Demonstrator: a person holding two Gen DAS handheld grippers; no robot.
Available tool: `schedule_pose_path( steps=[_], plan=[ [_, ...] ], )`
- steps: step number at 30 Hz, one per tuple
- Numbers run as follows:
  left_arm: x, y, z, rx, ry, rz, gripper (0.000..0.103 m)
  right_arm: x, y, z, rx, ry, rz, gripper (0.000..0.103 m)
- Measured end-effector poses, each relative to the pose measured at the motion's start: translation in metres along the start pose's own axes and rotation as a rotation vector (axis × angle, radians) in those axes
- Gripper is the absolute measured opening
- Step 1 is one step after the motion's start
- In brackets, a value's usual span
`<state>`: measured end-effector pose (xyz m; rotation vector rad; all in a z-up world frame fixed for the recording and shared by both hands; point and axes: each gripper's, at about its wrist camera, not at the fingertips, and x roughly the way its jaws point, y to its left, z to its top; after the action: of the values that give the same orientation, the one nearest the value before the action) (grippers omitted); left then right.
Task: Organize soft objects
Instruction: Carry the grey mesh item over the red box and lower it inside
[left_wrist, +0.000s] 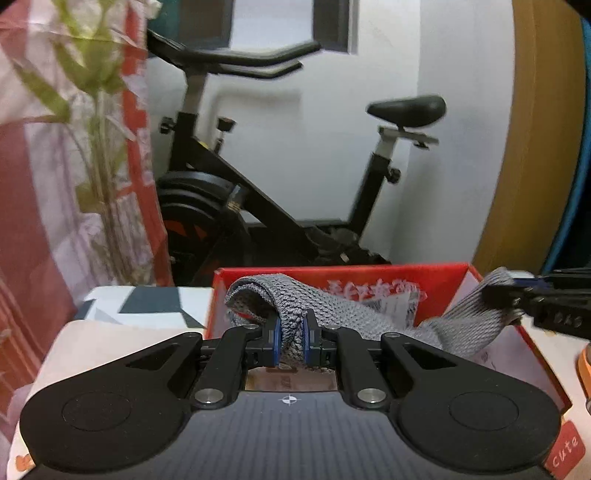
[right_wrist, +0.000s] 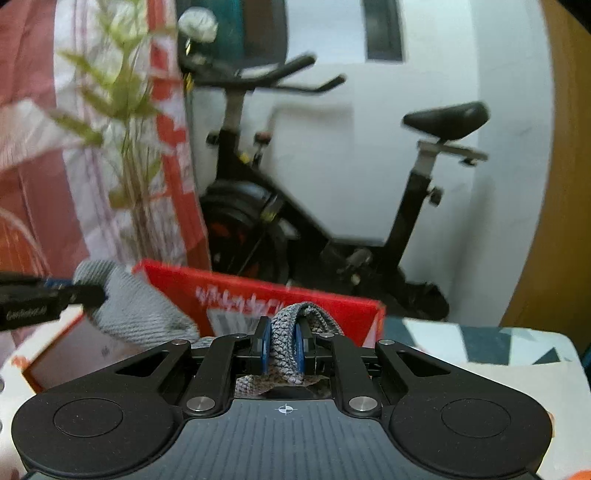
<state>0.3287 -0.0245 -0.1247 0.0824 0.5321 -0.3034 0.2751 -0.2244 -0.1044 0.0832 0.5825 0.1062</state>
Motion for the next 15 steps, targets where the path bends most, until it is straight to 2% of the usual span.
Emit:
schedule_pose_path(
  steps=[4, 7, 10, 15],
  plan=[
    [0.019, 0.0, -0.006, 0.029, 0.047, 0.0, 0.012, 0.028, 0.011, -0.004, -0.088, 0.115, -0.005, 0.012],
    [0.032, -0.001, -0.009, 0.074, 0.072, -0.012, 0.012, 0.04, 0.013, -0.005, -0.094, 0.13, -0.031, 0.012],
    [0.041, -0.003, -0.009, 0.103, 0.116, -0.059, 0.012, 0.051, 0.016, -0.01, -0.104, 0.161, -0.05, 0.012],
    [0.049, -0.003, -0.01, 0.118, 0.18, -0.107, 0.012, 0.059, 0.018, -0.012, -0.134, 0.199, -0.04, 0.012]
  ],
)
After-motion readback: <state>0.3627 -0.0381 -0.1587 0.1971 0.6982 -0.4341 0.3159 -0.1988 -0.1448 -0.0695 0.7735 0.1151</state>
